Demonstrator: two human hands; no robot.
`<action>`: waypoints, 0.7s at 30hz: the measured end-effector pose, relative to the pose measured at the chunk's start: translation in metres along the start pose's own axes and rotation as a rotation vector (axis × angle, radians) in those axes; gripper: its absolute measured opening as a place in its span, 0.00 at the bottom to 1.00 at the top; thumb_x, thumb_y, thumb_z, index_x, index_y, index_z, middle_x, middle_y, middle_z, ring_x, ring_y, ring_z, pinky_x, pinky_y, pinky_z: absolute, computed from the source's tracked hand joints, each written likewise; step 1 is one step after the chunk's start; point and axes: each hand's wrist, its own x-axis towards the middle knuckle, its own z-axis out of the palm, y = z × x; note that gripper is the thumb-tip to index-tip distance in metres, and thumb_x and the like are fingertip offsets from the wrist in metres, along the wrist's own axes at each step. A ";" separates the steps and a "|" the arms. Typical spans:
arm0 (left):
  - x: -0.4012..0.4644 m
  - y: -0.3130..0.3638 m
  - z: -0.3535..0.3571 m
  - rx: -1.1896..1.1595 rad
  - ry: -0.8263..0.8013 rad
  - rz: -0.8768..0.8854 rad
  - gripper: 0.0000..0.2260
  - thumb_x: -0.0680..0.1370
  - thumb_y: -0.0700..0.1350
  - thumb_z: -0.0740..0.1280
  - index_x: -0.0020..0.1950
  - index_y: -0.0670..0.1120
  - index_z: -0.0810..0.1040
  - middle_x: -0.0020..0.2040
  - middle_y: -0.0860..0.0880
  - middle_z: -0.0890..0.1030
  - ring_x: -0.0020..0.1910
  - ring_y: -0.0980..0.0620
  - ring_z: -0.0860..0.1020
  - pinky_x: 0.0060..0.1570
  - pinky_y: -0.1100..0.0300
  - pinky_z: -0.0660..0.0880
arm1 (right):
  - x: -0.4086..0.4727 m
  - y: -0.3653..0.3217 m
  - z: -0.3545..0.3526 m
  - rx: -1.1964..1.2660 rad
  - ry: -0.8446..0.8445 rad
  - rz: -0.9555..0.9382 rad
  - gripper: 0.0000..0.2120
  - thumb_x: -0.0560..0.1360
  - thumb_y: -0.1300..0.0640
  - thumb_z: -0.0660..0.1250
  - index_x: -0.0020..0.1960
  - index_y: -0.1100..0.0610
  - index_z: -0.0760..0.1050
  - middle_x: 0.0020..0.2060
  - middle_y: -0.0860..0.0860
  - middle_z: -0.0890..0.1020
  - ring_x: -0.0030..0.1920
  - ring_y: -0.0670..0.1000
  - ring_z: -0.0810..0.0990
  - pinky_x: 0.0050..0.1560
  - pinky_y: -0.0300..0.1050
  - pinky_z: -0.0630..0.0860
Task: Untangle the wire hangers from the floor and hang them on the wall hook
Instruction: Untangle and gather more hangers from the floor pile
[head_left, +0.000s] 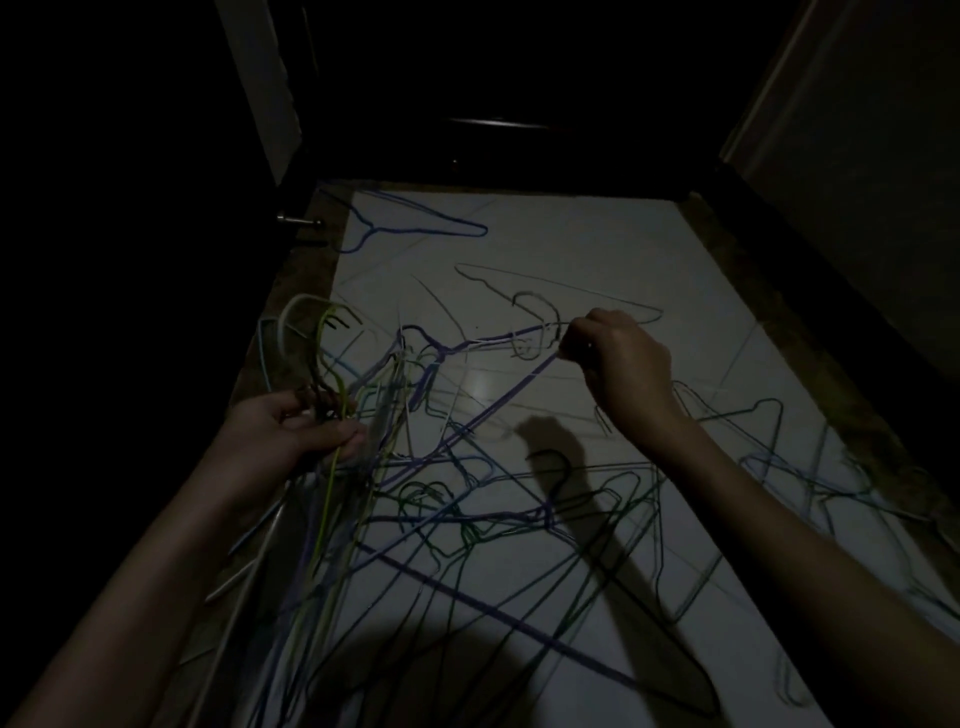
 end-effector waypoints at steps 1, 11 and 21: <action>0.000 -0.001 0.002 0.014 -0.005 0.004 0.04 0.72 0.27 0.66 0.43 0.35 0.76 0.34 0.44 0.83 0.32 0.53 0.82 0.35 0.66 0.79 | -0.001 0.001 0.000 0.011 -0.016 0.016 0.03 0.74 0.62 0.66 0.45 0.58 0.78 0.43 0.54 0.79 0.48 0.56 0.75 0.34 0.45 0.68; 0.000 -0.011 0.021 -0.071 -0.041 0.000 0.05 0.73 0.30 0.66 0.46 0.37 0.74 0.35 0.43 0.84 0.34 0.51 0.83 0.35 0.63 0.79 | -0.010 -0.029 -0.027 0.861 -0.438 0.574 0.05 0.72 0.62 0.70 0.39 0.63 0.77 0.33 0.54 0.78 0.31 0.50 0.75 0.35 0.41 0.76; -0.008 -0.010 0.035 -0.338 -0.114 -0.110 0.09 0.74 0.30 0.64 0.49 0.41 0.79 0.40 0.43 0.85 0.37 0.52 0.83 0.37 0.65 0.79 | -0.024 -0.043 -0.062 1.076 -0.333 0.711 0.08 0.72 0.62 0.69 0.44 0.68 0.78 0.31 0.55 0.78 0.28 0.47 0.74 0.34 0.37 0.79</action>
